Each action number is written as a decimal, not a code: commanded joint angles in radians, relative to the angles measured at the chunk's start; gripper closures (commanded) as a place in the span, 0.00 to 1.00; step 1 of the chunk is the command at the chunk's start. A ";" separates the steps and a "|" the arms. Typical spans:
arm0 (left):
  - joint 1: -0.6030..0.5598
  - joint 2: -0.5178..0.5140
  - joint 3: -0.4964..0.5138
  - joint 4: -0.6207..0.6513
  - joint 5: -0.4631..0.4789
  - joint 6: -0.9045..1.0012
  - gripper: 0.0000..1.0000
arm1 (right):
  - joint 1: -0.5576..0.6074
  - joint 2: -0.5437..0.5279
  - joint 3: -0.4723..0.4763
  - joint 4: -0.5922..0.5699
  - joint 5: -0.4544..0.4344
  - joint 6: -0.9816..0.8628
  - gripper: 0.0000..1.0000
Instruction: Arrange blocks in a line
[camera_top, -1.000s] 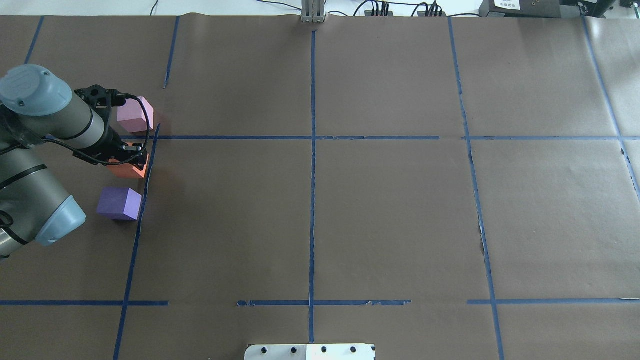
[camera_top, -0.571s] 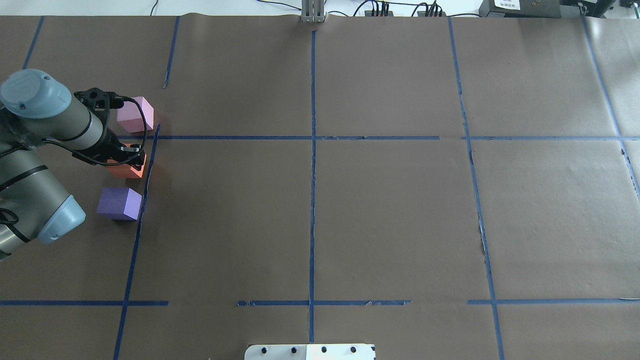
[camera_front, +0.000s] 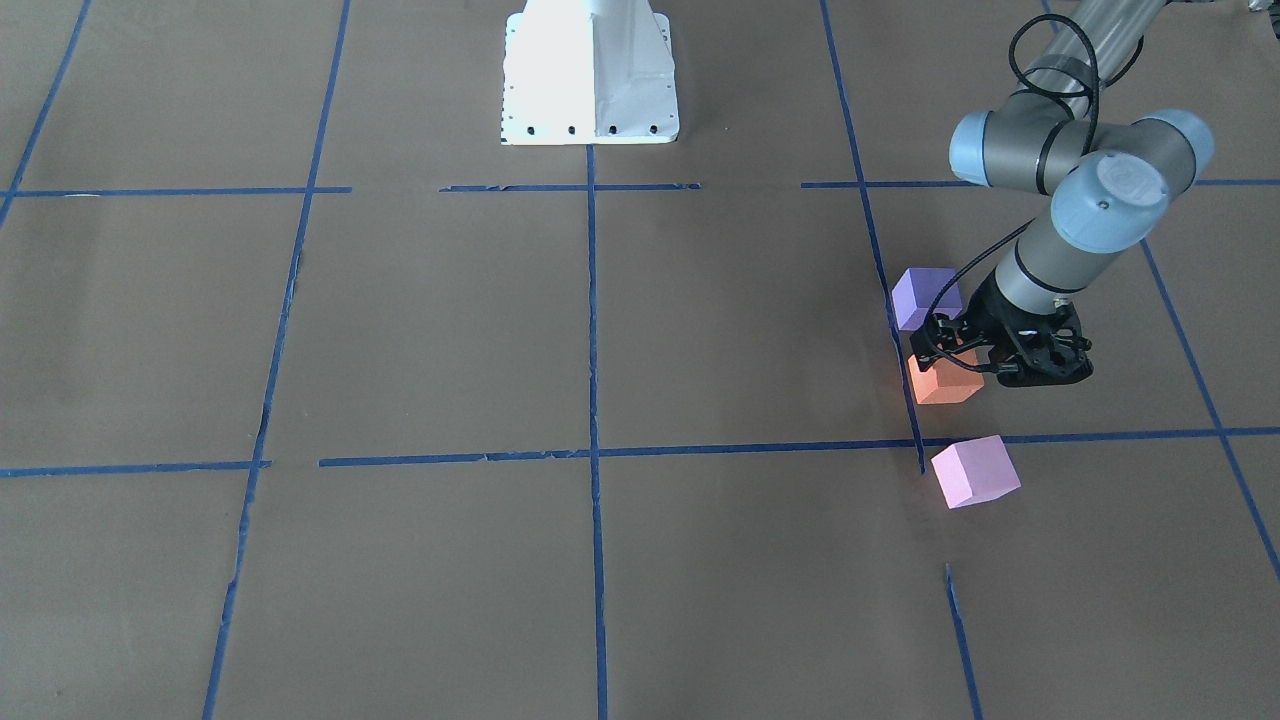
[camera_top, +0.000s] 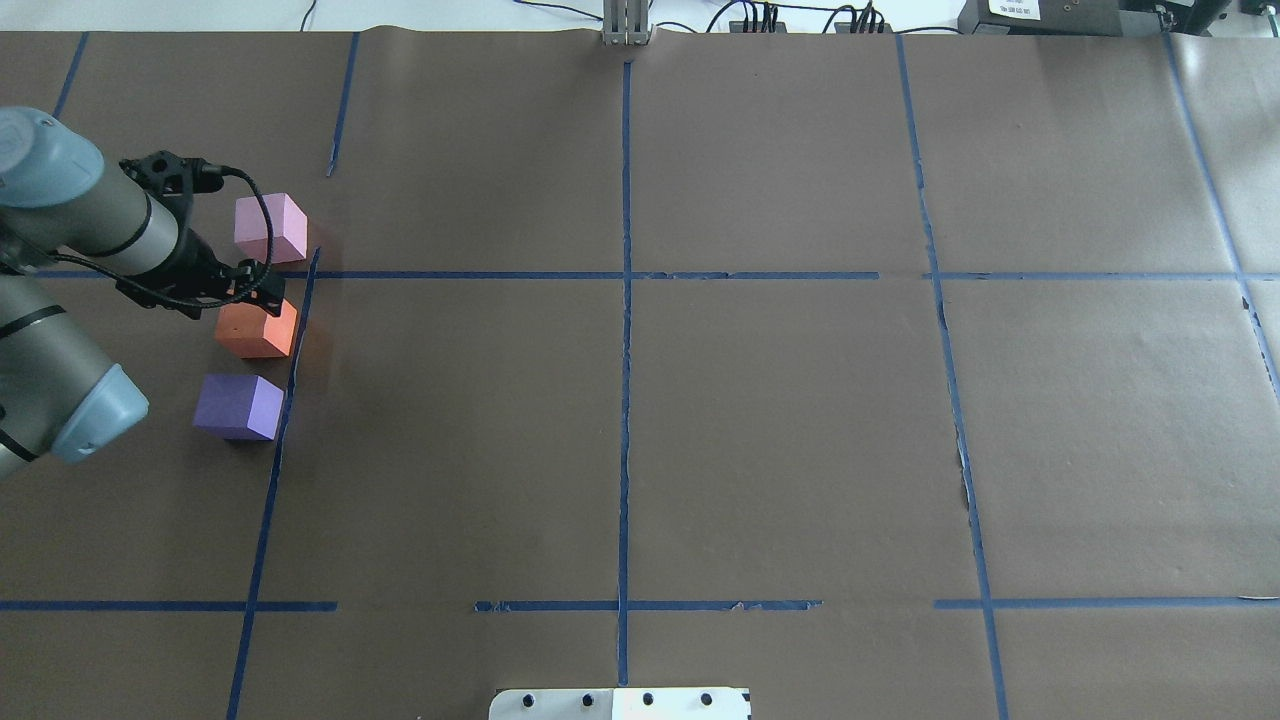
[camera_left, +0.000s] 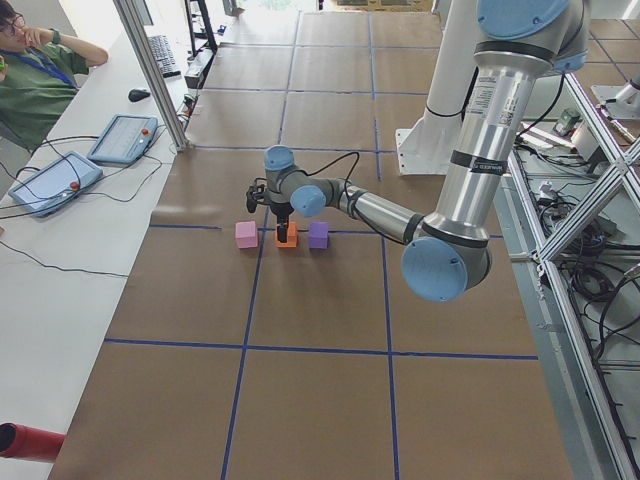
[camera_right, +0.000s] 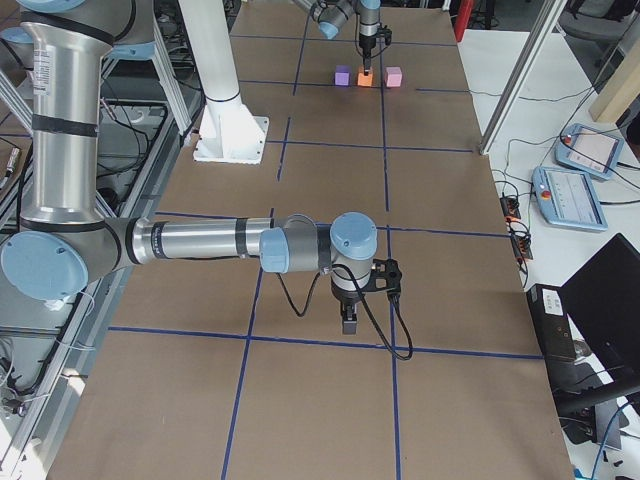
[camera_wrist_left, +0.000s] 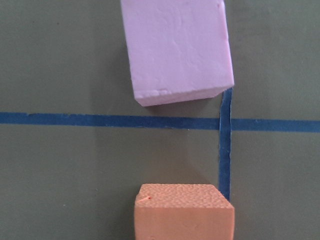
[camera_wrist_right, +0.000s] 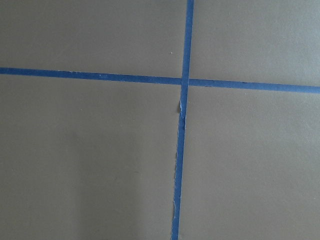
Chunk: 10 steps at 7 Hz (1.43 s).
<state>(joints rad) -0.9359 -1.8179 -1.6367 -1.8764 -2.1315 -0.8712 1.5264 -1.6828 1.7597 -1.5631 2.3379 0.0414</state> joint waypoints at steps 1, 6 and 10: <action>-0.210 0.015 -0.034 0.154 -0.024 0.326 0.00 | 0.000 0.000 0.001 0.000 0.000 0.000 0.00; -0.654 0.192 0.049 0.286 -0.022 1.154 0.00 | 0.000 0.000 0.000 0.000 0.001 0.000 0.00; -0.652 0.189 0.061 0.272 -0.142 1.048 0.00 | 0.000 0.000 0.001 0.000 0.000 0.000 0.00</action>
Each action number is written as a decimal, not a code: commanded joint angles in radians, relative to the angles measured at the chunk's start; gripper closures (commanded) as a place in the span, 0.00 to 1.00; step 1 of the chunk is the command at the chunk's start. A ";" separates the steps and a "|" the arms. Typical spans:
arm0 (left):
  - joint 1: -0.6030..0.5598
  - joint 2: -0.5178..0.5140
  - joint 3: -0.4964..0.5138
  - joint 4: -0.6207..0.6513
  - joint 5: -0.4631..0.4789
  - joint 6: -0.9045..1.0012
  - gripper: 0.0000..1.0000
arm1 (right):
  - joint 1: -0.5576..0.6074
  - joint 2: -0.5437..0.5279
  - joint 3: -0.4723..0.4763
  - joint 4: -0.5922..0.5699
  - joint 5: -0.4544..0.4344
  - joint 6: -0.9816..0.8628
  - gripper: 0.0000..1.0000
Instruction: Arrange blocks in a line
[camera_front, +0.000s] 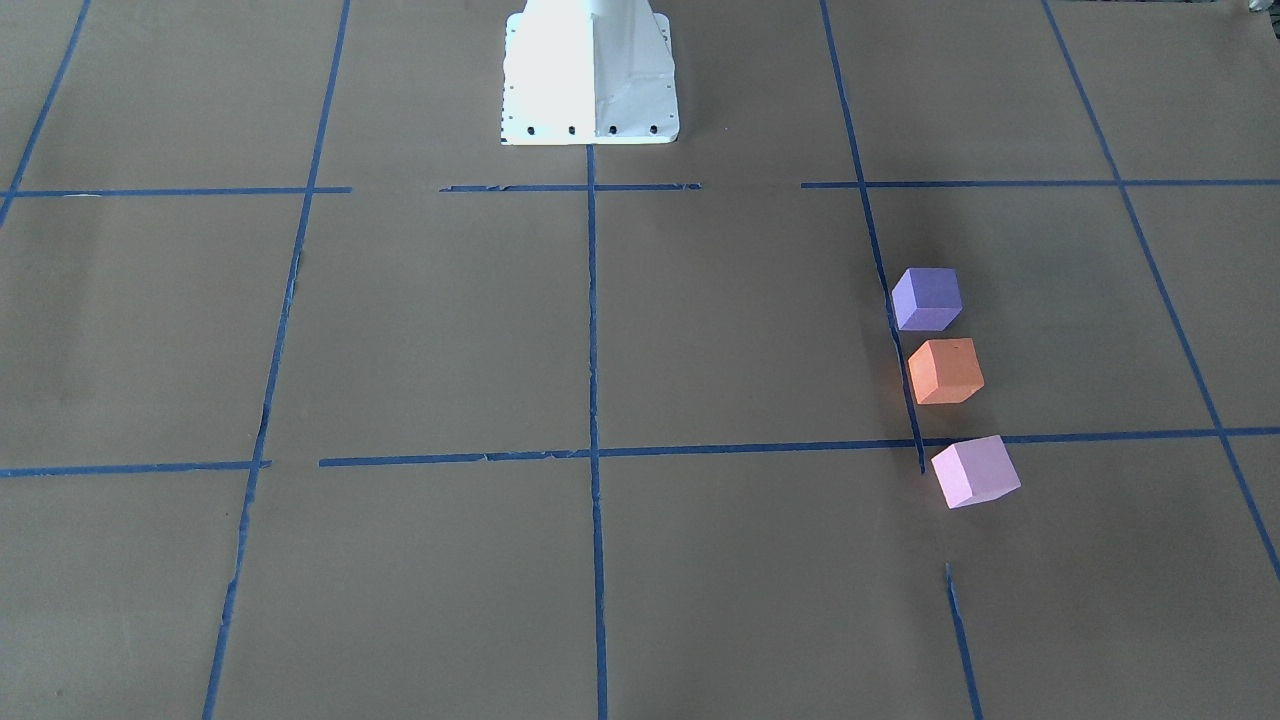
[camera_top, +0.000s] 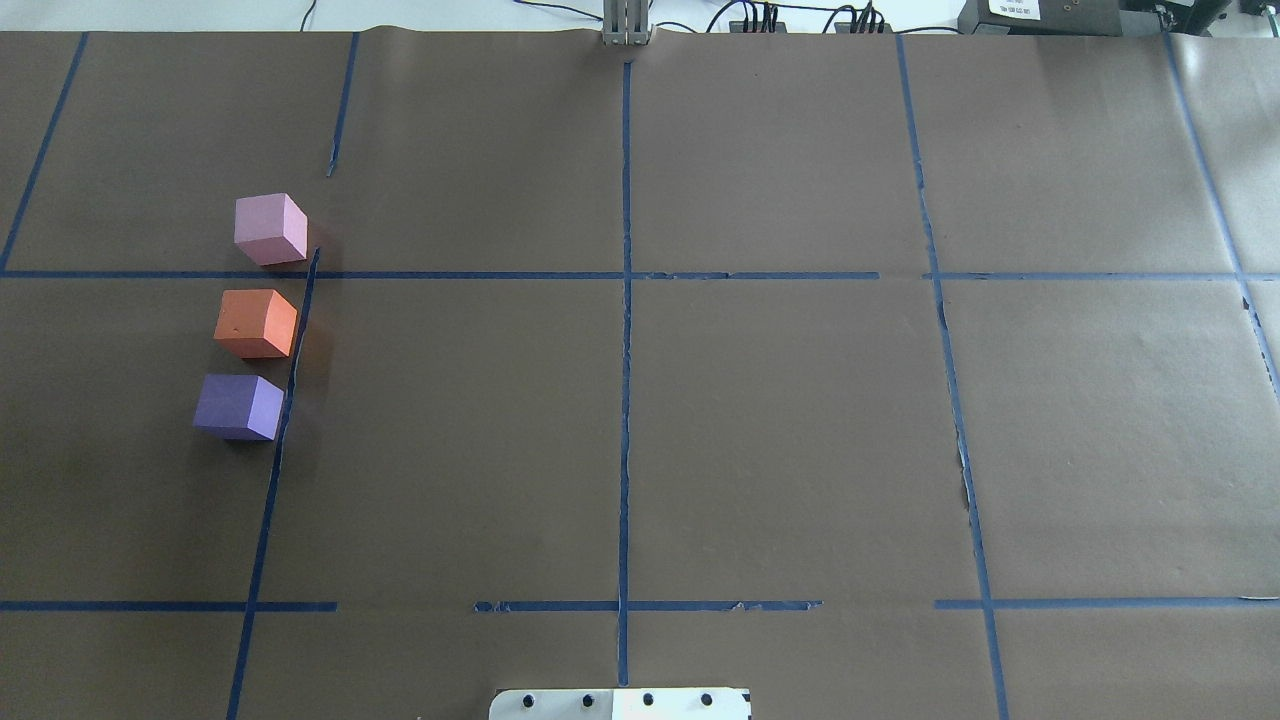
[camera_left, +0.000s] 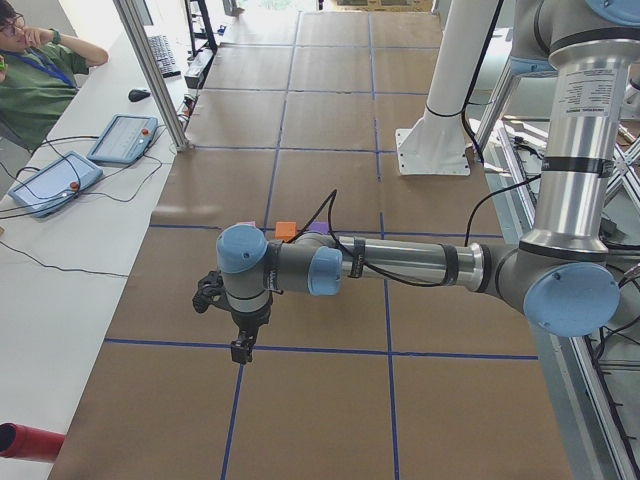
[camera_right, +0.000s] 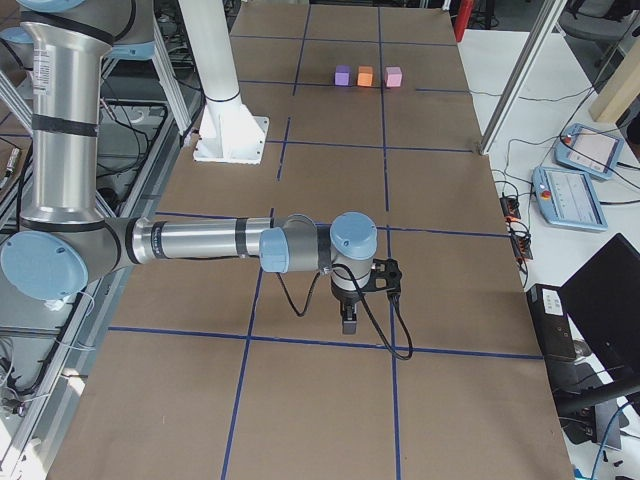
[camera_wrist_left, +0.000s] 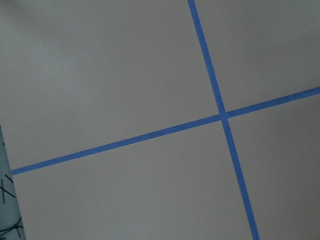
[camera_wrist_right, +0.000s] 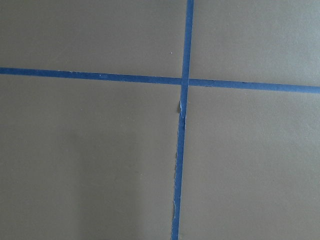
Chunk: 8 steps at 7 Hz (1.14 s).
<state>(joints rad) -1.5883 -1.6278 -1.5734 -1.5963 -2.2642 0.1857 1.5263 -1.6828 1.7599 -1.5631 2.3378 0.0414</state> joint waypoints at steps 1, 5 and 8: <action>0.001 -0.003 -0.003 -0.014 -0.011 -0.006 0.00 | 0.000 0.000 0.000 0.000 0.000 0.000 0.00; 0.002 -0.014 -0.023 -0.016 -0.017 -0.012 0.00 | 0.000 0.000 0.001 0.000 0.000 0.000 0.00; 0.002 -0.012 -0.022 -0.013 -0.017 -0.012 0.00 | 0.000 0.000 0.001 0.000 0.000 0.000 0.00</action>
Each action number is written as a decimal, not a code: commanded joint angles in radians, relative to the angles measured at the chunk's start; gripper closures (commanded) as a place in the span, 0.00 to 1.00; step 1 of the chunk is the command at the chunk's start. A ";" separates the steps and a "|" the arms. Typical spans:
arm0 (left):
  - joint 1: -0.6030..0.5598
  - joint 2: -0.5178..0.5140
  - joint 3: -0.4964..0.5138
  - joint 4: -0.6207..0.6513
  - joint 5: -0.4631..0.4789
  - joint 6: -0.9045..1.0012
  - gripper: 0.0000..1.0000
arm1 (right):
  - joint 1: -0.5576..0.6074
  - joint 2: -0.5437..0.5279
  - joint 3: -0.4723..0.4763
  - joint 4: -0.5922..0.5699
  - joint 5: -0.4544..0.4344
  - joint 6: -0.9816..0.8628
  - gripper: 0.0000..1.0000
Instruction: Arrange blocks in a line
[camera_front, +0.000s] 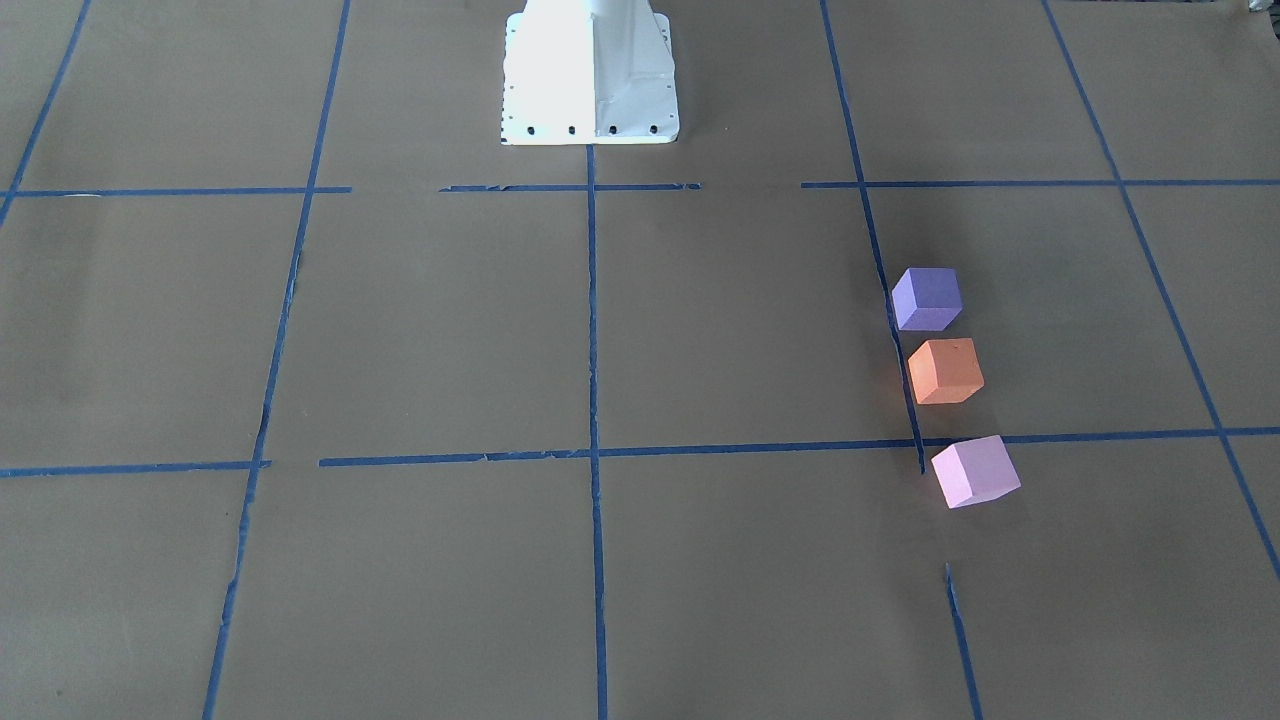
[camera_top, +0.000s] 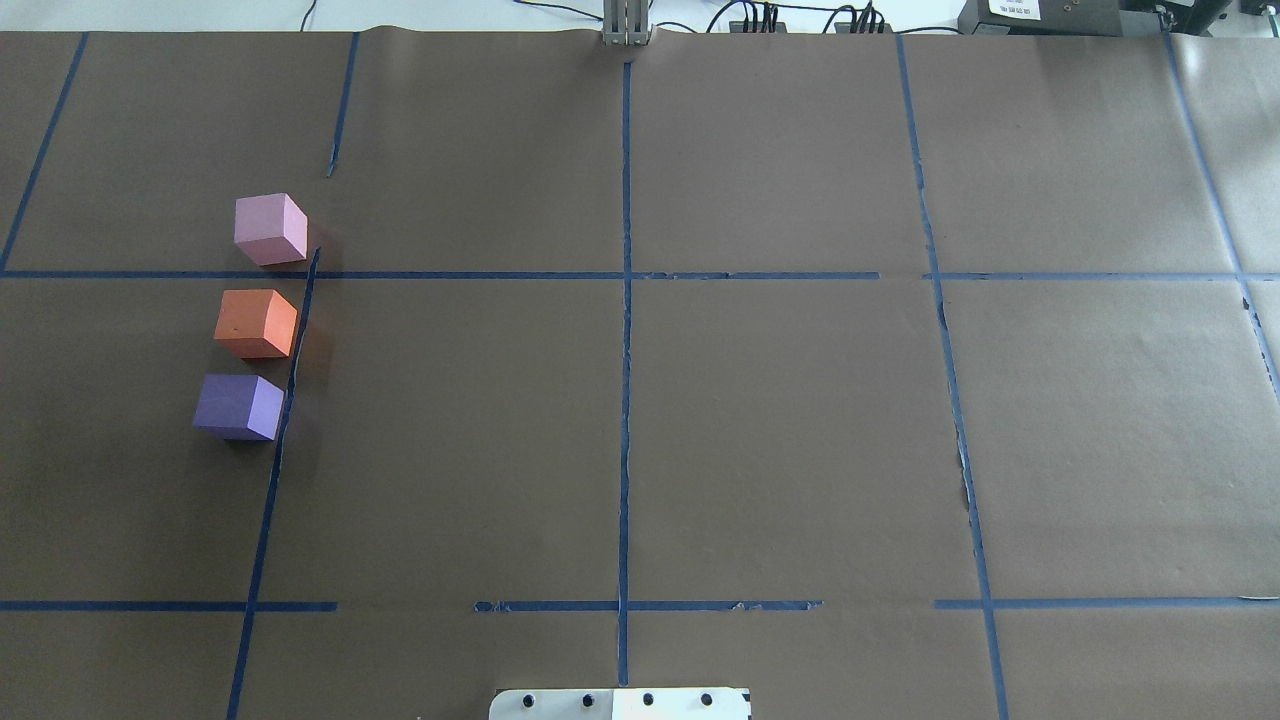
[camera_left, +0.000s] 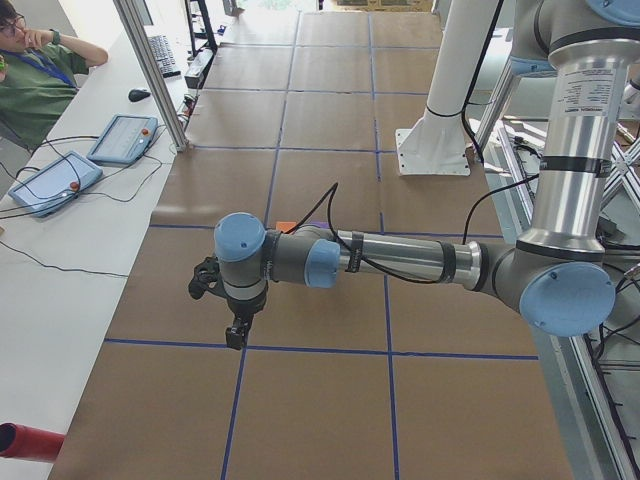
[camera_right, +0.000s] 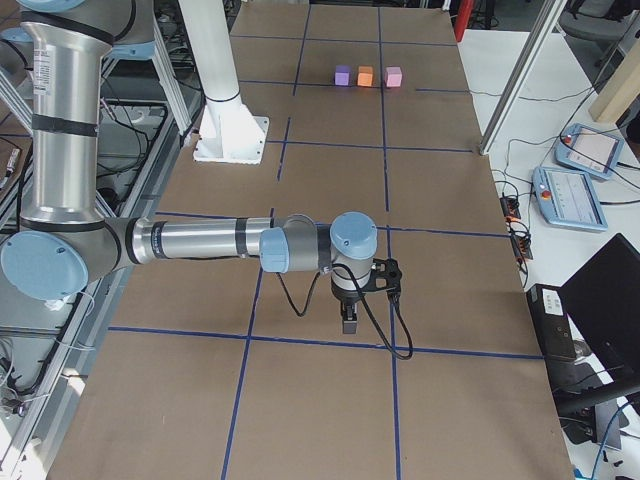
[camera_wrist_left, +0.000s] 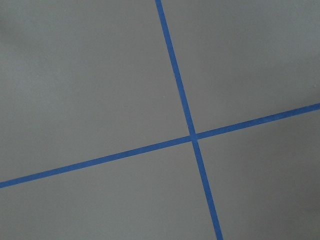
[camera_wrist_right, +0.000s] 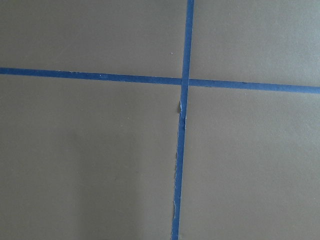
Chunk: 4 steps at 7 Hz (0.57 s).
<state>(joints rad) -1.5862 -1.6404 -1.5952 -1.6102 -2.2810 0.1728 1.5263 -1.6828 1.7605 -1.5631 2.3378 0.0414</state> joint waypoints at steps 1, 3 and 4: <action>0.000 0.001 0.004 0.000 0.000 0.001 0.00 | 0.000 0.000 0.000 0.000 0.000 0.000 0.00; 0.000 0.001 0.000 0.001 0.000 -0.001 0.00 | 0.000 0.000 0.000 0.000 0.000 0.000 0.00; 0.000 0.001 0.000 0.000 0.000 -0.001 0.00 | 0.000 0.000 0.000 0.000 0.000 0.000 0.00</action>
